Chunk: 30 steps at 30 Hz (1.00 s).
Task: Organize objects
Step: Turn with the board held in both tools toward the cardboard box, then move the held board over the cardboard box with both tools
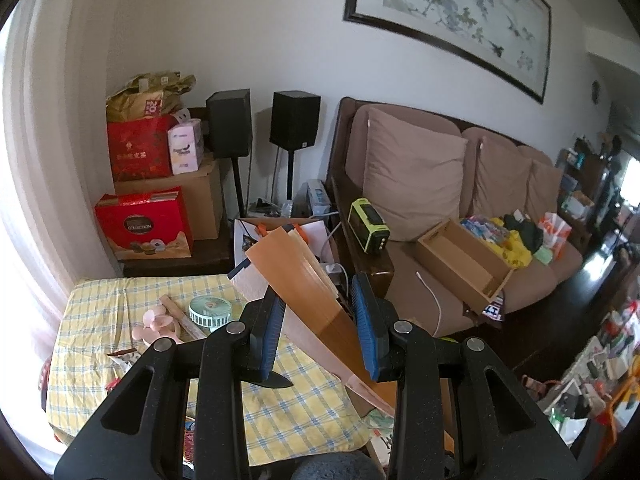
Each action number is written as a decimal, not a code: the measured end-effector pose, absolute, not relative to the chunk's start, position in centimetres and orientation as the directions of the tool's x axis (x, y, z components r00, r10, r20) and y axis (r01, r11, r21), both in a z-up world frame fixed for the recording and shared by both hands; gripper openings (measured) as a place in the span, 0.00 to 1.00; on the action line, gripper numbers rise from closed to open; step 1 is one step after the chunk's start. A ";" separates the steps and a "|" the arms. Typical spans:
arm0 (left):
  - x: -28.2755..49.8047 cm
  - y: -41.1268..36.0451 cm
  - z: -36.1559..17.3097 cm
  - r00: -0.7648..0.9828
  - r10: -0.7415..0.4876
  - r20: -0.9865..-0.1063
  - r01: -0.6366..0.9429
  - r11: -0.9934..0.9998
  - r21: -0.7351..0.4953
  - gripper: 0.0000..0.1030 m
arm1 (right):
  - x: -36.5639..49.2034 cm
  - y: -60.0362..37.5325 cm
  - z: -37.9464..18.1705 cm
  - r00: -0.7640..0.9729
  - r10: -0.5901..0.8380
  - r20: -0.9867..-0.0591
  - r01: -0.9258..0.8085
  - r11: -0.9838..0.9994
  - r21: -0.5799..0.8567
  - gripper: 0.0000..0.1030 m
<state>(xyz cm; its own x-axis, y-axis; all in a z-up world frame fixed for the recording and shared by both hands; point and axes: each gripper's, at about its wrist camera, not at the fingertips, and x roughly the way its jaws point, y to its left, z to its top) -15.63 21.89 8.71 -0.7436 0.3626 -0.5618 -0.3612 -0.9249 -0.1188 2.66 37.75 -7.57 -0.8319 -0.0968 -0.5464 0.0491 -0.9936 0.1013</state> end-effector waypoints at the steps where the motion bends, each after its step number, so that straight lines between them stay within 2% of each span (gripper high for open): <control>1: -15.6 22.0 8.7 -0.743 0.364 -0.562 -0.363 -0.924 -0.119 0.31 | 2.7 37.8 -7.6 -0.831 -0.095 -0.547 0.047 -0.994 0.102 0.18; 30: -16.0 25.8 7.0 -0.717 0.384 -0.582 -0.385 -0.914 -0.129 0.30 | 2.8 41.2 -8.4 -0.810 -0.064 -0.583 -0.018 -0.991 0.133 0.19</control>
